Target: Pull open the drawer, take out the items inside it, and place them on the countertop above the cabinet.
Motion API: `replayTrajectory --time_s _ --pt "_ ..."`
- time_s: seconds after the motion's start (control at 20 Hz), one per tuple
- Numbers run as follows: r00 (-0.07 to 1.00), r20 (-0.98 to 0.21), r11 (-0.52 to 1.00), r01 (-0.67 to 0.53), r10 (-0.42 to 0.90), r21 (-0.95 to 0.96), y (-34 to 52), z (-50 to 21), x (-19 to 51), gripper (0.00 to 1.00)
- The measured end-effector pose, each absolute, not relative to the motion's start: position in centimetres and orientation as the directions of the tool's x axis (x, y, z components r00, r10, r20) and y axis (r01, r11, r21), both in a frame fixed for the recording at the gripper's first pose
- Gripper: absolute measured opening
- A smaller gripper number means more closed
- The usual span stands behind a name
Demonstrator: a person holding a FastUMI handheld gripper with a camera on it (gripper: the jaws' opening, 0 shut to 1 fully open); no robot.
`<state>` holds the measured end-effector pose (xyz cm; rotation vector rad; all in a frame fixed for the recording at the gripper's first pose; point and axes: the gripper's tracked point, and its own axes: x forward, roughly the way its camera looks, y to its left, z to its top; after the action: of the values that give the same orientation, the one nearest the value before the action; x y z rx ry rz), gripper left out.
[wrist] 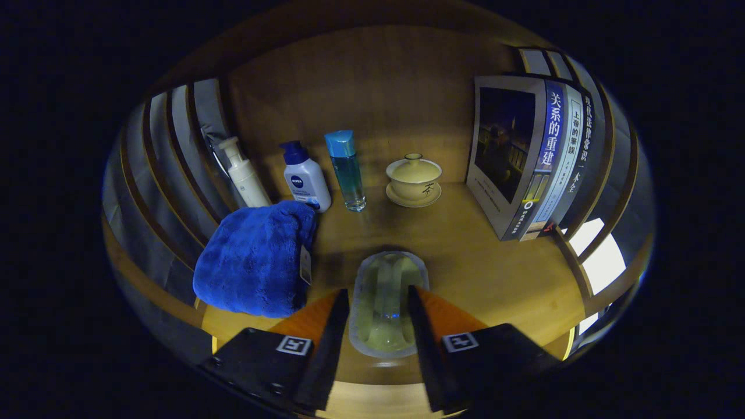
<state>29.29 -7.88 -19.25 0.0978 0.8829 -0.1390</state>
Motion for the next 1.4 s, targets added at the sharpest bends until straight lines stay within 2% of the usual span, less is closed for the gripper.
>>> replayTrajectory --time_s 0.05,0.1,0.25,0.7,0.9,1.2,1.4 --pt "0.643 -0.761 0.988 0.154 -0.086 0.018 -7.9 -19.0 29.4 0.75" --pt "0.657 -0.748 0.989 0.144 -0.092 0.006 -7.9 -18.5 29.4 0.75" --pt "0.688 -0.718 0.99 0.14 -0.104 -0.009 -7.7 -17.3 29.3 1.0" --pt "0.818 -0.575 0.995 0.072 -0.02 0.068 -4.3 -11.4 24.7 0.99" --pt "0.899 -0.438 0.999 0.037 -0.018 0.034 -2.2 -6.6 21.2 0.99" --pt "0.938 -0.344 0.998 -0.062 0.05 -0.023 2.9 -2.6 15.5 0.98" --pt "0.963 -0.267 0.997 -0.063 0.047 -0.052 4.3 -2.0 11.6 0.98"
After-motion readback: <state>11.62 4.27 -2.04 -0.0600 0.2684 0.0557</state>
